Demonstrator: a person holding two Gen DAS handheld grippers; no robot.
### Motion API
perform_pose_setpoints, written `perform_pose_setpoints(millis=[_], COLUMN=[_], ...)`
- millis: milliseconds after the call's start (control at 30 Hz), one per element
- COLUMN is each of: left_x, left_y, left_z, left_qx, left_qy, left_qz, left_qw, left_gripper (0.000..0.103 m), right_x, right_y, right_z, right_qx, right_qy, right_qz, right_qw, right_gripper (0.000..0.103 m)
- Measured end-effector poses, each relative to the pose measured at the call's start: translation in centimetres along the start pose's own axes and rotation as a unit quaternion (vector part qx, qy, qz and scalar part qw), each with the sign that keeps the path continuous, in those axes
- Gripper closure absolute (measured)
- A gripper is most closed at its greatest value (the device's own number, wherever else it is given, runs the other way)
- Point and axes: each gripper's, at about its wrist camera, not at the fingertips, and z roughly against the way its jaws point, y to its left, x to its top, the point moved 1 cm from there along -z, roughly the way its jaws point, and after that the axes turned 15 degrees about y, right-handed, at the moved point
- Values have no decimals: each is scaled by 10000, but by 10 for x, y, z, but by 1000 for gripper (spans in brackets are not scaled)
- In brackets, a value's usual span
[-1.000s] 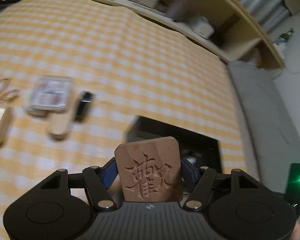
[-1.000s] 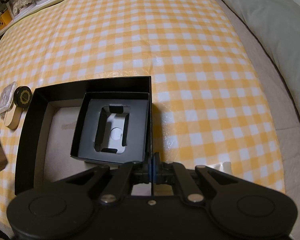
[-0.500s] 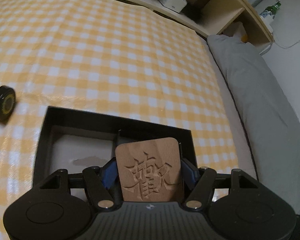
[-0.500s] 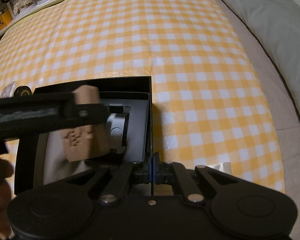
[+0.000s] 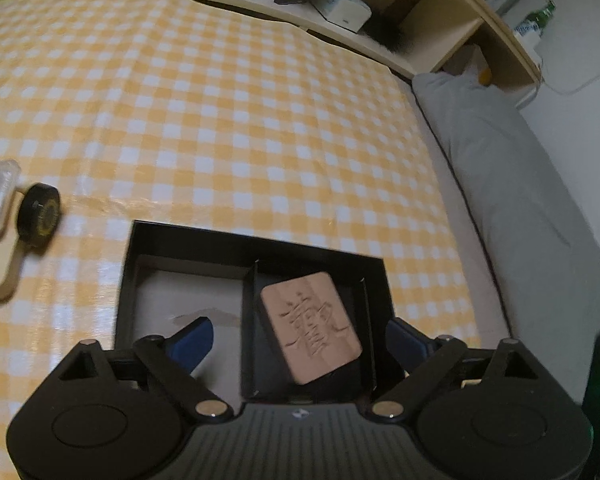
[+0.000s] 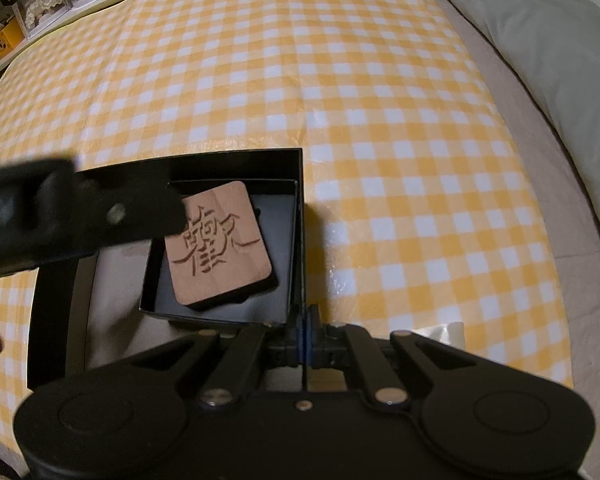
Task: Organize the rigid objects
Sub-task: 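Carry the wooden tile with the left gripper into the black insert tray and release, then move the left gripper to the beige earbud case and close on it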
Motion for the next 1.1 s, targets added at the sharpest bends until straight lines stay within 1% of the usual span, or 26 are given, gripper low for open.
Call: perform_pose_setpoints(millis=[100,200,300,500,700,800,967,1100], left_x=[-8,-16,-23,-37,-52,-58,-61,-57], left_y=[2,3,6,8,28,38,59,83], left_z=[10,21,32,57,84,94,111,125], left_qx=[138,250,301,418,542,684,1024,1330], left_qy=[14,9,-4,-51,-100,-164,-333,-551], left_qz=[-123,-289,-354,-566,-749,-849,-936,-863], left_qw=[9998,9993,9989,9975,9957,9939,9898,9858], left_gripper=[3,2,0,0,0,0,0,0], right_x=[1,0,0,0,-2,-3,-2,-2], right_y=[0,0,0,0,2,3,1,2], right_z=[0,-1,0,0,1,2,1,2], right_qx=[3,2,-3,15,-12,-18,-13,-10], right_qy=[-6,-4,-3,-6,-20,-23,-20,-21], right_qz=[0,1,4,-7,6,8,8,9], right_qw=[10000,10000,10000,10000,10000,10000,10000,10000], right_gripper=[101,101,101,101,101,101,101,101])
